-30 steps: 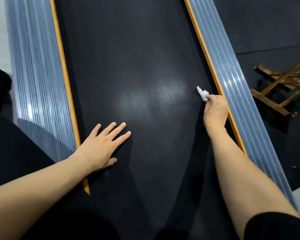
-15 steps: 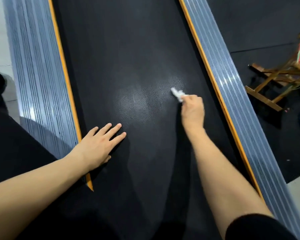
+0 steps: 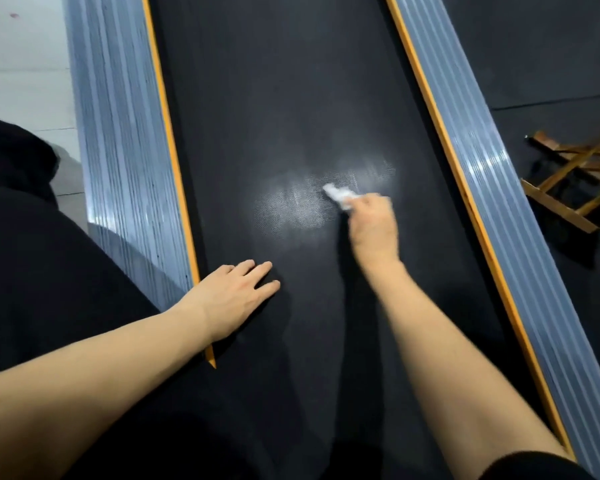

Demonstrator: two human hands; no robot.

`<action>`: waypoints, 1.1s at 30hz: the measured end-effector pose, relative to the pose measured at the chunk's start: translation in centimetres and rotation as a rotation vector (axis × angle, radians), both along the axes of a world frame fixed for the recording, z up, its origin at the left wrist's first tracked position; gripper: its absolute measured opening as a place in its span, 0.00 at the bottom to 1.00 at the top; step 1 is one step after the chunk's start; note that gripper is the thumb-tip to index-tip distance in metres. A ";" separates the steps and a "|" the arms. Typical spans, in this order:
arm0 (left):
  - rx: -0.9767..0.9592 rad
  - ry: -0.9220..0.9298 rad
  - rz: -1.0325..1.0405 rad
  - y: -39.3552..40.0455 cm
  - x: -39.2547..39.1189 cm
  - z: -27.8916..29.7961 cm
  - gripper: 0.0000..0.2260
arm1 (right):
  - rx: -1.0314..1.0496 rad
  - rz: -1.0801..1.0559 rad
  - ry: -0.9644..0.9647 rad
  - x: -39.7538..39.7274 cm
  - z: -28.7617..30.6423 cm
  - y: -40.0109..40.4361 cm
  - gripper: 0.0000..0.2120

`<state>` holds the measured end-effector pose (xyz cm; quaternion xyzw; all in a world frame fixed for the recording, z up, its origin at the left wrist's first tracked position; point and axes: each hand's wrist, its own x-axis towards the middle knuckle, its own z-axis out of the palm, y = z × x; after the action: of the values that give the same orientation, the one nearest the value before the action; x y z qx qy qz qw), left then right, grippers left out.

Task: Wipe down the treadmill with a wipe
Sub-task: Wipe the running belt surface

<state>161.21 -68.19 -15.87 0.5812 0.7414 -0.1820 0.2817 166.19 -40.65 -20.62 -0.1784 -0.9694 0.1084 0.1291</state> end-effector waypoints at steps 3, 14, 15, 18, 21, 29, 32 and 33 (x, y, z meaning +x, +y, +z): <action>-0.068 -0.005 -0.005 -0.9 0.4 -1.0 0.36 | -0.040 -0.421 -0.146 1.0 1.0 2.6 0.13; -0.107 -0.038 0.037 -1.8 0.5 -0.9 0.33 | -0.170 0.477 -0.219 -7.7 1.8 -16.5 0.12; -0.104 -0.035 0.046 -2.0 0.5 -1.0 0.34 | -0.155 0.451 -0.140 -7.2 1.4 -14.2 0.14; -0.079 -0.039 0.053 -2.1 0.5 -1.4 0.32 | 0.006 0.105 -0.068 -4.7 0.6 -5.2 0.16; -0.053 -0.037 0.053 -2.0 0.4 -1.3 0.31 | 0.025 -0.270 -0.155 -2.6 0.9 -0.9 0.09; -0.114 -0.028 0.018 -2.0 0.1 -1.2 0.30 | -0.191 0.431 -0.160 -4.3 0.6 -17.0 0.08; -0.091 -0.023 0.016 -2.2 0.0 -1.2 0.32 | -0.154 0.373 -0.099 -1.6 0.2 -9.9 0.15; -0.081 -0.021 0.016 -2.3 0.0 -1.5 0.32 | -0.093 0.270 -0.089 -0.5 0.1 -6.6 0.15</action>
<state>161.20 -70.44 -17.33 0.5654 0.7351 -0.2035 0.3139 165.71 -47.24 -20.52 -0.0567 -0.9833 0.1616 0.0617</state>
